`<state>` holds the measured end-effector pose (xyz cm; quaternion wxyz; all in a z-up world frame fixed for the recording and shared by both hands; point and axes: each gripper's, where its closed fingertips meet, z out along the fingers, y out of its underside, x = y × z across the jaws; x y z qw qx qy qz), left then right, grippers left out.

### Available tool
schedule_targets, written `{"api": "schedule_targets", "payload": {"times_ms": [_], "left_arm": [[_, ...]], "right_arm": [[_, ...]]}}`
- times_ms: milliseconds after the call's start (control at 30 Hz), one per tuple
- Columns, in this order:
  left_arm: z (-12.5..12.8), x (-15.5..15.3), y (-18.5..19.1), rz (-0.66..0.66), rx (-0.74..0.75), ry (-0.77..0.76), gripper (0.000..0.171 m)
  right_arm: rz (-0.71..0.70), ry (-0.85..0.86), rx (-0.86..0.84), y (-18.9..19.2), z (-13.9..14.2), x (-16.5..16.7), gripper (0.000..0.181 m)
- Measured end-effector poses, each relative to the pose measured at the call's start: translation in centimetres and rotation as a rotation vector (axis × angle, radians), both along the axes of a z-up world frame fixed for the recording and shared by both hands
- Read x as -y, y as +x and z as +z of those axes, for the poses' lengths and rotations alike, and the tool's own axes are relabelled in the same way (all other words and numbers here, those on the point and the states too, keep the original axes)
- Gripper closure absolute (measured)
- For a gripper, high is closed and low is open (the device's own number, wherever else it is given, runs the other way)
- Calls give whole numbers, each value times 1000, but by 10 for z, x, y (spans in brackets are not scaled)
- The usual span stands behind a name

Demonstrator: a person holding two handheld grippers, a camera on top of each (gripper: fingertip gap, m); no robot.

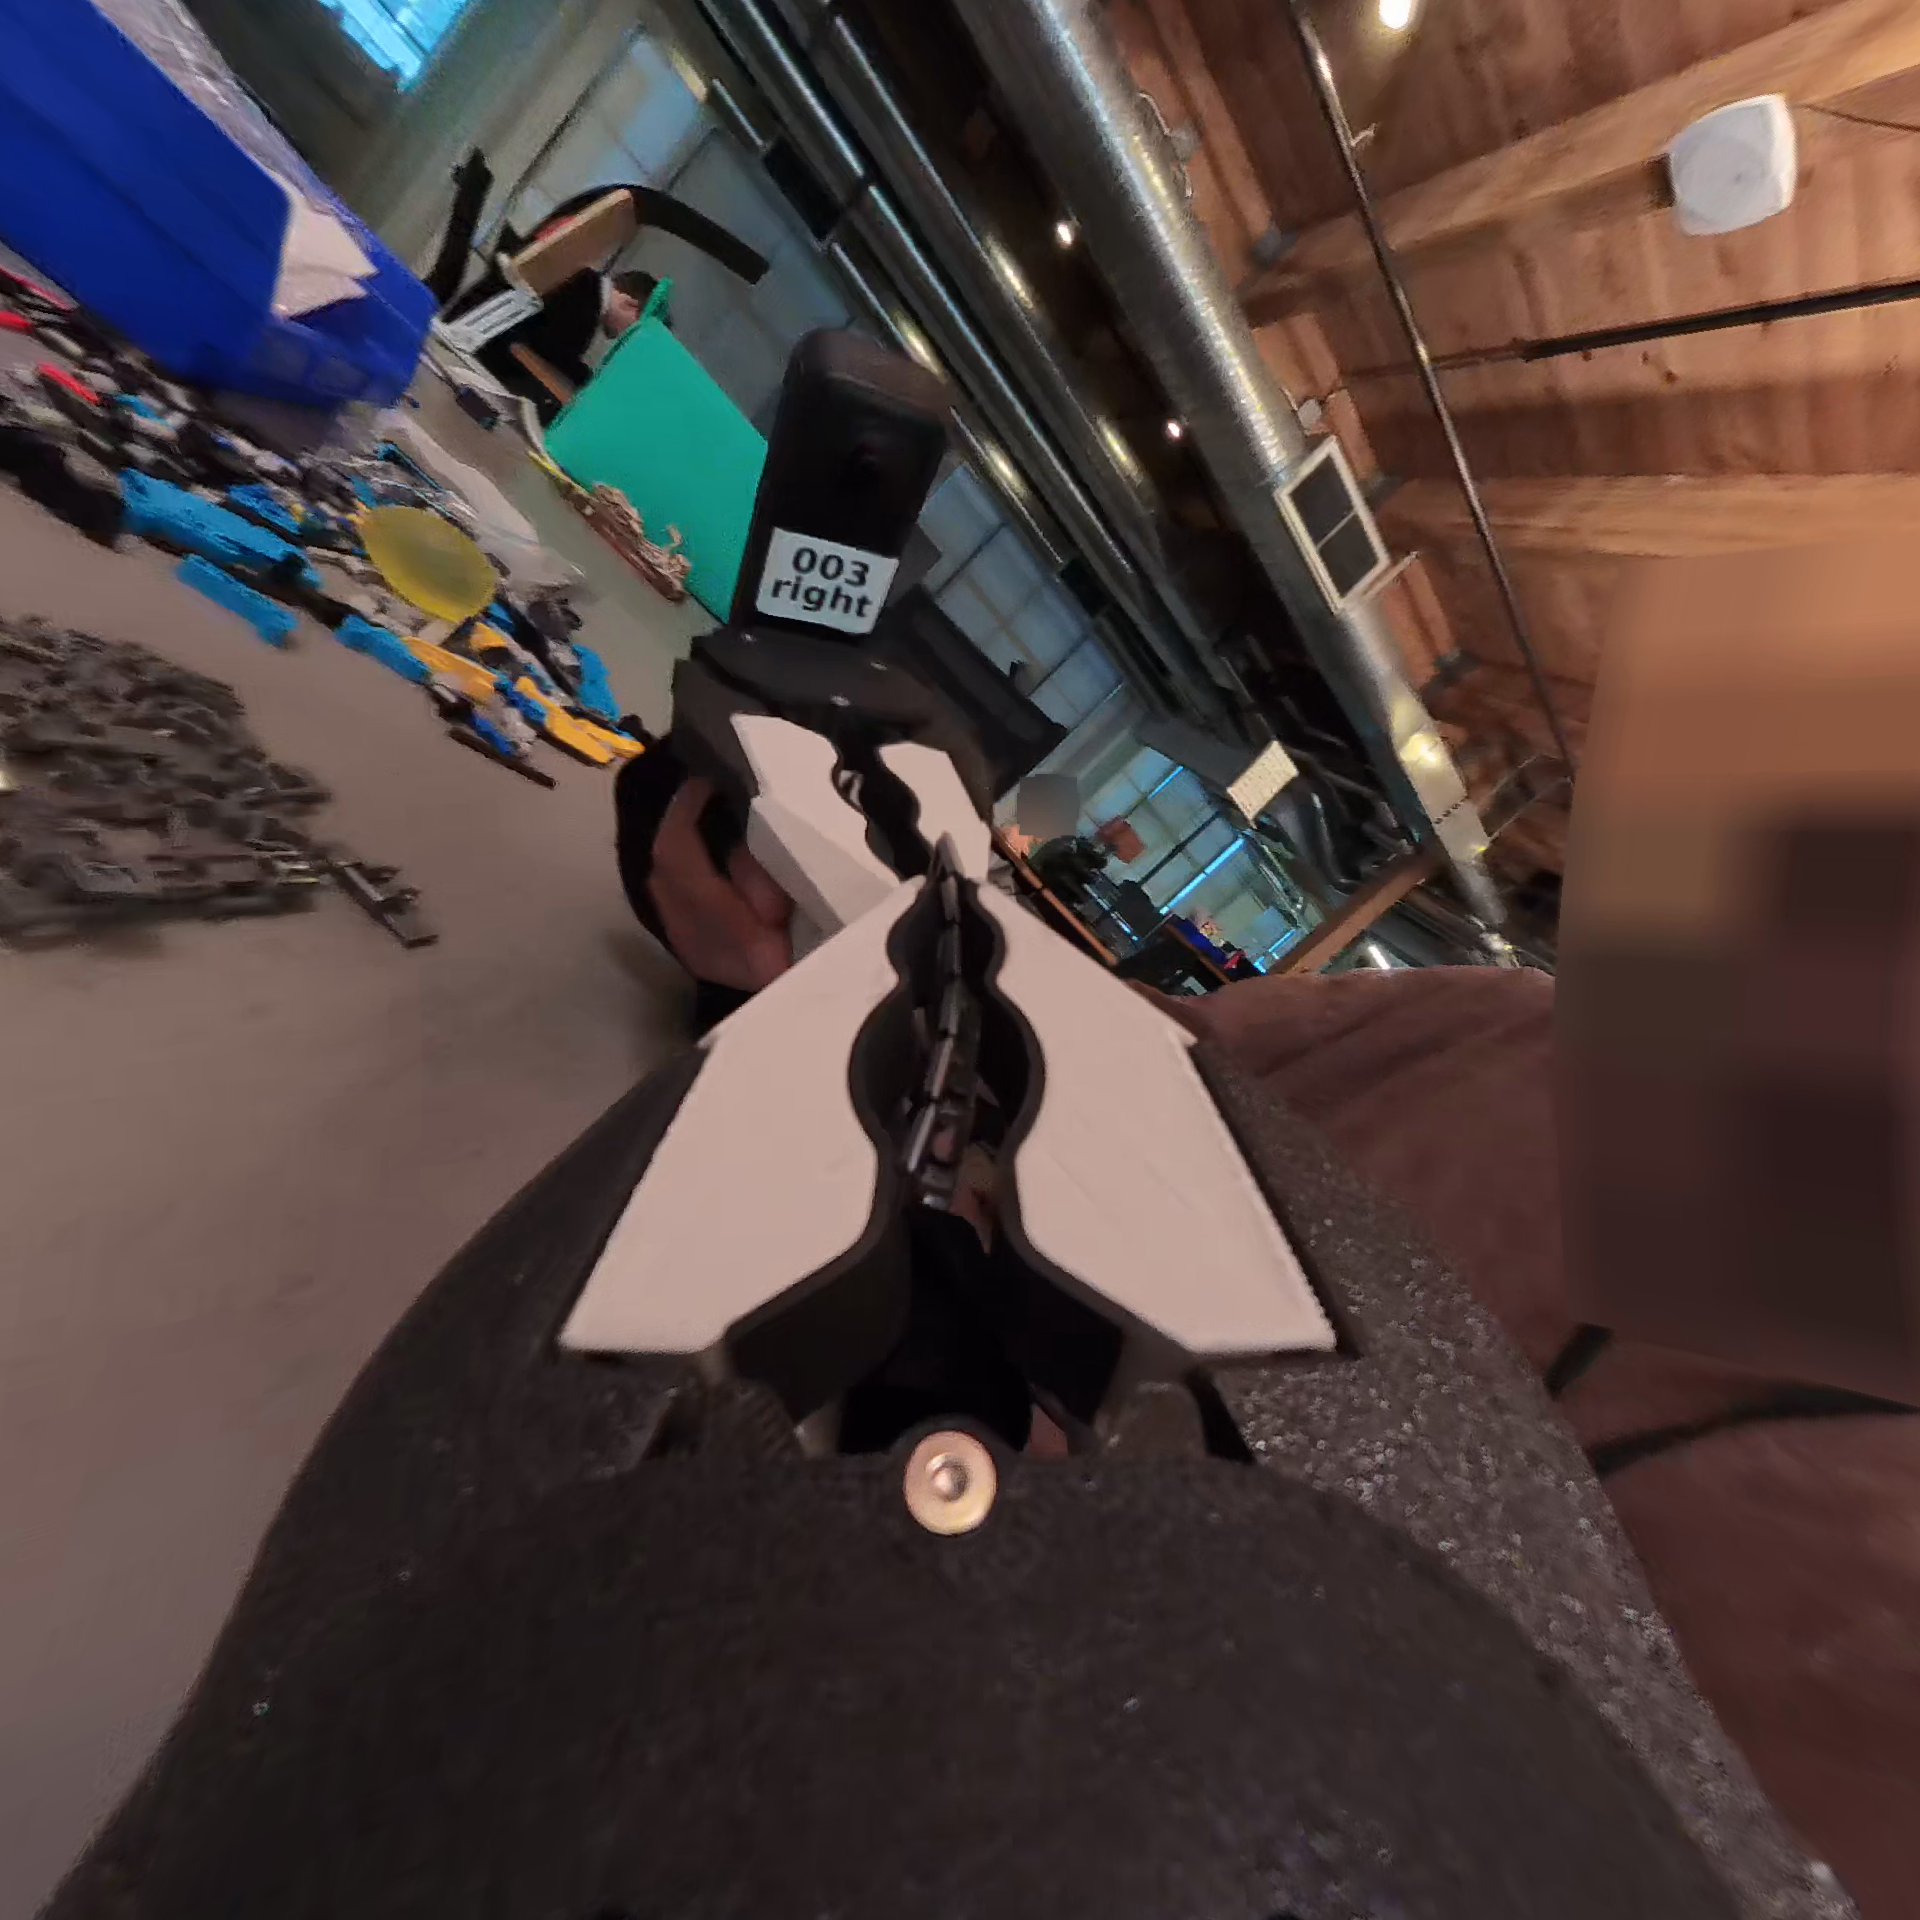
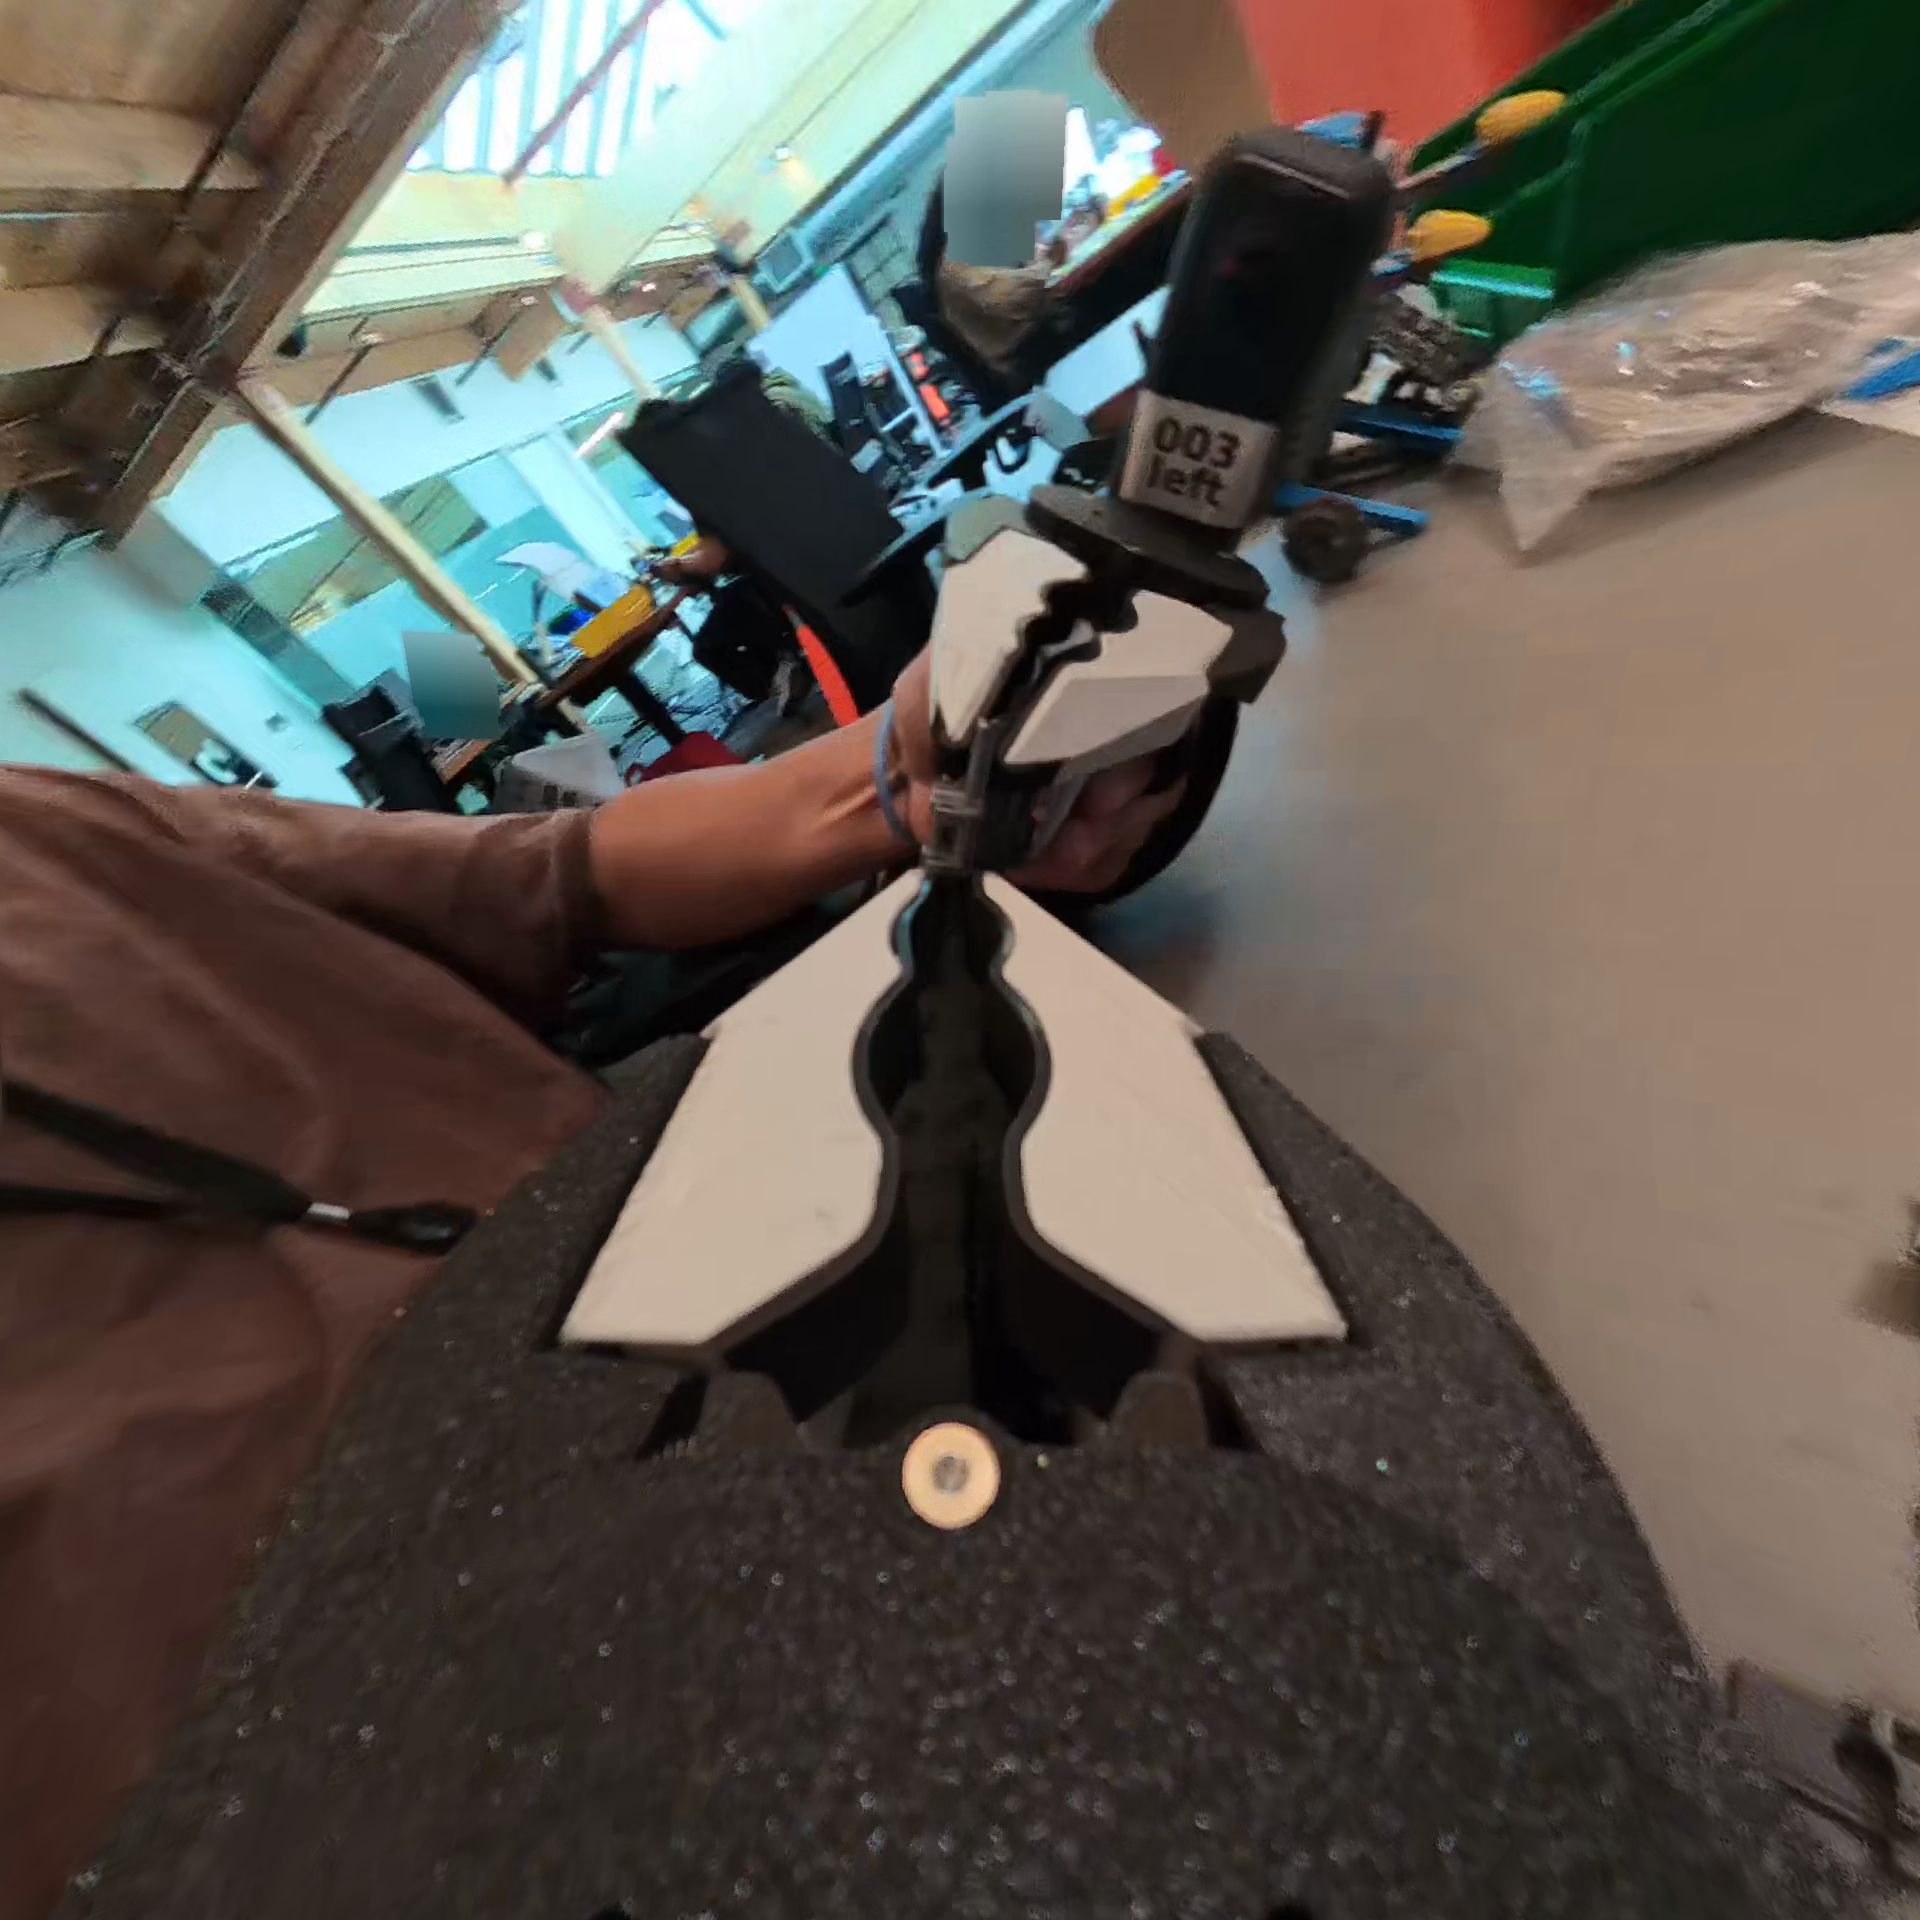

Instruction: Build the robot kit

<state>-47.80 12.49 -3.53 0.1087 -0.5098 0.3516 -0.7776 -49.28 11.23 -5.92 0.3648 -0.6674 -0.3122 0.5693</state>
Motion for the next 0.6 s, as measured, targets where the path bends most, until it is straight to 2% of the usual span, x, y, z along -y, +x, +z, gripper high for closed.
{"api": "schedule_targets", "payload": {"times_ms": [133, 167, 200, 233, 300, 400, 500, 600], "left_arm": [[12, -14, -2, 131, 61, 43, 170], [11, -22, 0, 179, 39, -14, 170], [11, -28, -1, 208, 20, -105, 170], [11, -31, -3, 225, 16, -189, 170], [8, -38, -10, 267, -16, -324, 170], [4, -36, -18, 260, -67, -436, 171], [1, -29, -15, 231, -107, -450, 170], [-9, -21, -7, 209, -156, -447, 170]], "right_arm": [[-76, -18, -132, 4, 16, -14, 171], [-136, 6, -151, 8, 21, -19, 164], [-202, 79, -144, 11, 27, -21, 152], [-280, 183, -88, 15, 33, -23, 148], [-435, 498, 209, 23, 34, -26, 139], [-543, 1007, 658, 23, 37, -16, 138], [-517, 1273, 945, 7, 23, -10, 140], [-566, 1451, 1118, 2, 10, -20, 147]]}}
